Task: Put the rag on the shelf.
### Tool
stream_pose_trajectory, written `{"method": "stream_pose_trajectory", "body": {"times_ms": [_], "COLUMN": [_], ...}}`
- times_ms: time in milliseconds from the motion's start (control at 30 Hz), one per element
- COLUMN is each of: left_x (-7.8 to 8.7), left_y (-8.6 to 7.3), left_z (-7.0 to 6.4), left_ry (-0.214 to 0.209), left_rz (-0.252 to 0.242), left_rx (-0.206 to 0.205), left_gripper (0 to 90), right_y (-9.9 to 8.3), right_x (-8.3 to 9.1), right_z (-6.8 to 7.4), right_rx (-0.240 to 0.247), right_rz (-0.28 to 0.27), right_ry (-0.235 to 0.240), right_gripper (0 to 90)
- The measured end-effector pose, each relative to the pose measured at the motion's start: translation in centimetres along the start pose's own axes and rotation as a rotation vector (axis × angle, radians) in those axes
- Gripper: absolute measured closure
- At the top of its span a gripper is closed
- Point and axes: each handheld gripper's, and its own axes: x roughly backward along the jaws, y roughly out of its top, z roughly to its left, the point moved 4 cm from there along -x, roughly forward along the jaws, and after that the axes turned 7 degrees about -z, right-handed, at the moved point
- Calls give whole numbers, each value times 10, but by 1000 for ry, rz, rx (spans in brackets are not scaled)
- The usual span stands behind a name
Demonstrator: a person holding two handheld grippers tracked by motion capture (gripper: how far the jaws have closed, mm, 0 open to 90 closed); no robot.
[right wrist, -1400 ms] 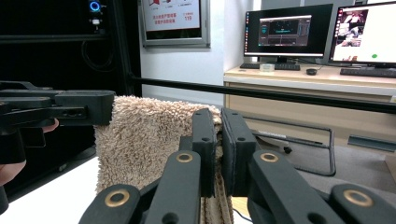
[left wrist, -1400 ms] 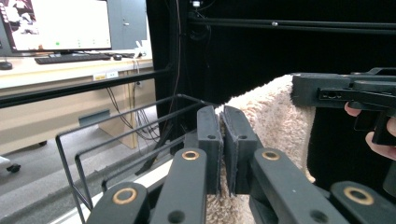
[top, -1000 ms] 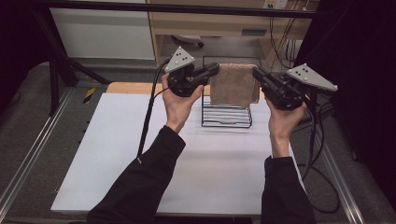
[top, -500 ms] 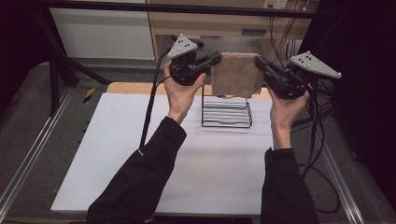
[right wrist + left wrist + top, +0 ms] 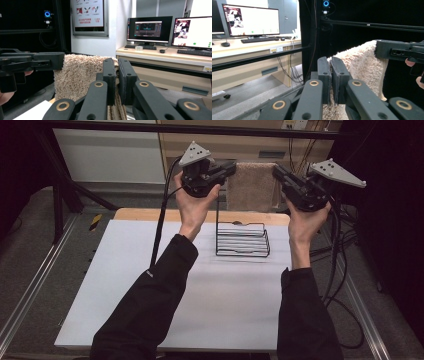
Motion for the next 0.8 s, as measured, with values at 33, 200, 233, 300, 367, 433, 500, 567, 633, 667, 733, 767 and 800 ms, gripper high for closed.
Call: {"method": "stream_pose_trajectory", "body": {"times_ms": [33, 200, 233, 300, 367, 433, 500, 567, 633, 667, 733, 767, 800], "left_x": [-1, -7, -9, -12, -16, -19, -23, -26, -29, -30, -32, -33, -34], "left_y": [2, 6, 6, 7, 6, 5, 5, 4, 3, 2, -1, -2, -3], "left_z": [1, 4, 6, 8, 10, 13, 16, 18, 21, 23, 26, 28, 31], "left_ry": [0, 13, 18, 25, 35, 38, 39, 42, 49, 52, 57, 59, 62], "left_rz": [-2, 2, 4, 8, 16, 18, 15, 19, 22, 23, 22, 24, 27], "left_rx": [1, -23, -23, -29, -41, -41, -31, -38, -46, -43, -31, -27, -26], "left_gripper": [860, 860, 860, 860, 860, 860, 860, 860, 860, 860, 860, 860, 860], "right_y": [1, 5, 4, 4, 2, 1, 1, 0, -1, -3, -5, -6, -7], "right_x": [-2, -10, -12, -15, -19, -22, -26, -30, -34, -35, -39, -40, -42], "right_z": [-1, -6, -7, -9, -11, -14, -16, -19, -22, -22, -23, -24, -24], "right_rx": [-4, -15, -13, -15, -13, -14, -16, -13, -10, -10, -15, -12, -12], "right_rz": [-4, -16, -18, -17, -15, -12, -10, -7, 3, 7, 8, 6, 11], "right_ry": [-2, -1, -3, -5, -5, -9, -15, -19, -23, -22, -23, -21, -22], "right_gripper": [853, 853, 853, 853, 852, 852, 851, 851, 850, 850, 850, 850, 850]}}
